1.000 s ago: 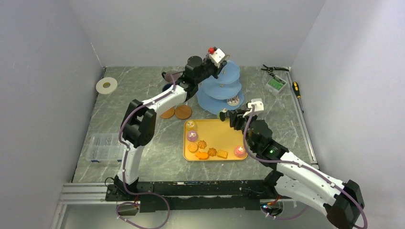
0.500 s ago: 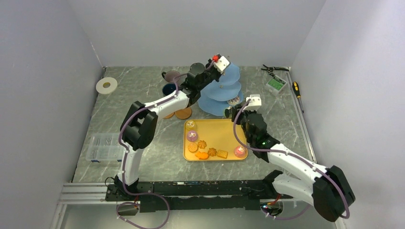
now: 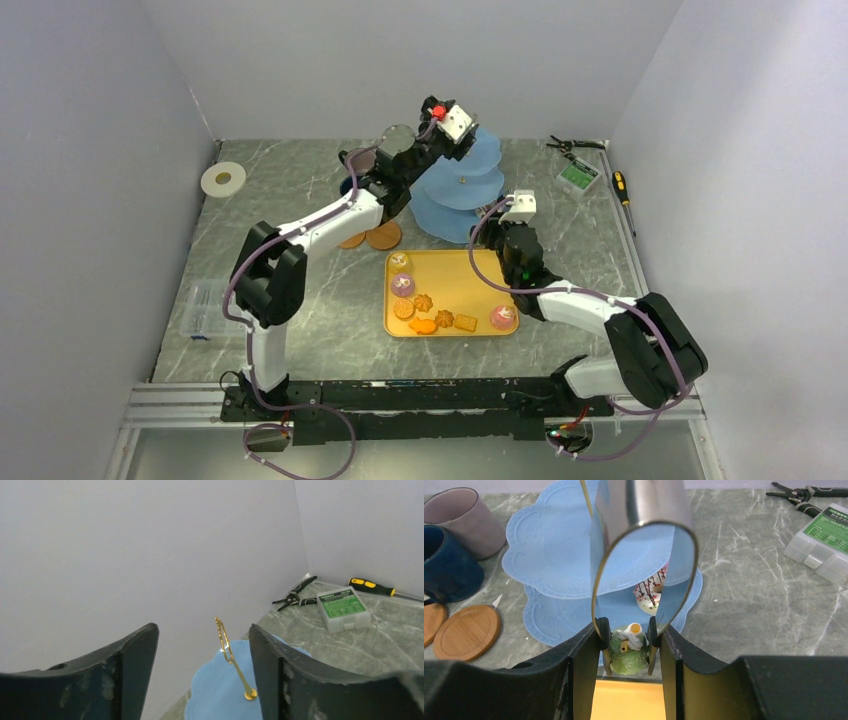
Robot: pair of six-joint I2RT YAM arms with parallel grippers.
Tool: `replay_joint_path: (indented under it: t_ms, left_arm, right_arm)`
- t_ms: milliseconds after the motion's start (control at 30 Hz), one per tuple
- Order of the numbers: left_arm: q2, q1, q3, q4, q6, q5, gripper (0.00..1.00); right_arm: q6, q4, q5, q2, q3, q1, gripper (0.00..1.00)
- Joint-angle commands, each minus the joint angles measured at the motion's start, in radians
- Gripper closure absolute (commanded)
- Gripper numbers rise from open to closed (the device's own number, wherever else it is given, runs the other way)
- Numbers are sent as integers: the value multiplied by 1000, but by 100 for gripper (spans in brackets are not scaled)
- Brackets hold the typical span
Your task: Serve the afternoon tea
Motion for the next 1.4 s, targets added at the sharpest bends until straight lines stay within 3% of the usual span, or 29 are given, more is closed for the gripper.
replay_joint_path:
  t_ms: [0,167,567,767,900,1000,1233,1367]
  left_arm:
    - [-89,-5,0,-66,7,-16,21]
    - [-140,3,3,-190,-5,-65,7]
    - [-272,120,58,-572,-58,-36,7]
    - [-312,230,141,-821,-93,-22,7]
    - [-347,284,165,-942,-105,21,7]
    - [-369,304,189,-1041,-110,45,7]
    - [-310,339,369,-1357,-130,41,7]
    - [-309,367,415,-1436,-137,45,7]
  right_arm:
    - [-5,86,-8,-11,47,-8,76]
    - [-4,97,-14,11,63,-13,76]
    - [-46,205,-4,123,100,-19,76]
    - [-64,249,-1,170,106,-19,67]
    - [-56,233,-6,125,88,-19,49]
    - [-53,199,-16,71,71,-17,44]
    - [-63,101,-19,-54,41,8,40]
    - [-64,11,-20,-140,33,70,41]
